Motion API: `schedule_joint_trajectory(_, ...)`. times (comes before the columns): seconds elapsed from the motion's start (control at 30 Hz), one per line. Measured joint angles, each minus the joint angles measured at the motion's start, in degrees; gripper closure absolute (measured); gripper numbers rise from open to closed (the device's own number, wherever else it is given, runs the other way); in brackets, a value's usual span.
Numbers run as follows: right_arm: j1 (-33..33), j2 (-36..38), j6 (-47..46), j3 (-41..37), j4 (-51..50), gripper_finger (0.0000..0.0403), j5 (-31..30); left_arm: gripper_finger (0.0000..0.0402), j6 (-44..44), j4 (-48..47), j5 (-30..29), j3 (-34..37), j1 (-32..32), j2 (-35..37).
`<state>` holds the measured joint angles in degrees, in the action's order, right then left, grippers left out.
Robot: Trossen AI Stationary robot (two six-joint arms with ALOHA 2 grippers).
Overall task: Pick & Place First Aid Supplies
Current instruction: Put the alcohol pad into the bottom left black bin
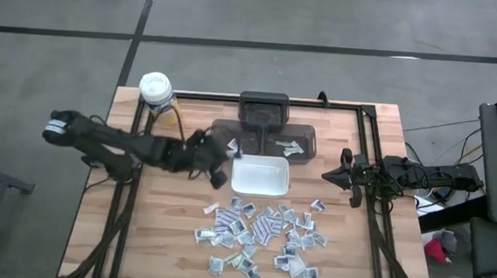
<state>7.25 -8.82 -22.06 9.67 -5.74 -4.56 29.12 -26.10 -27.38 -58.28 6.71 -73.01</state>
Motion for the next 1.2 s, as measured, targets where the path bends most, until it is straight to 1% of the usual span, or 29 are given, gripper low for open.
schedule_joint_trajectory(0.3,0.0,0.0,0.0,0.0,0.0,0.0394,0.0,0.0401,-13.4,0.0,10.9,-0.5,-15.5,0.0)
schedule_joint_trajectory(0.57,0.0,0.0,0.1,0.0,0.0,0.0394,0.0,0.0401,-18.9,1.2,22.0,-0.5,-26.6,-0.3)
schedule_joint_trajectory(0.77,0.0,0.0,0.2,0.0,0.0,0.0394,0.0,0.0401,-19.2,2.1,27.4,-0.5,-31.5,-2.8)
schedule_joint_trajectory(0.93,0.0,0.0,0.0,0.0,0.0,0.0394,0.0,0.0401,-18.6,2.7,33.0,-0.5,-33.6,-6.5)
schedule_joint_trajectory(1.0,0.0,0.0,0.0,0.0,0.0,0.0394,0.0,0.0401,-17.3,2.8,36.8,-0.7,-34.5,-8.2)
schedule_joint_trajectory(1.13,0.0,0.0,0.0,0.0,0.0,0.0394,0.0,0.0401,-10.2,3.7,47.1,-0.7,-37.1,-11.6)
schedule_joint_trajectory(1.2,0.0,0.0,0.0,0.0,0.0,0.0394,0.0,0.0401,-7.3,4.1,51.1,-0.7,-38.3,-13.1)
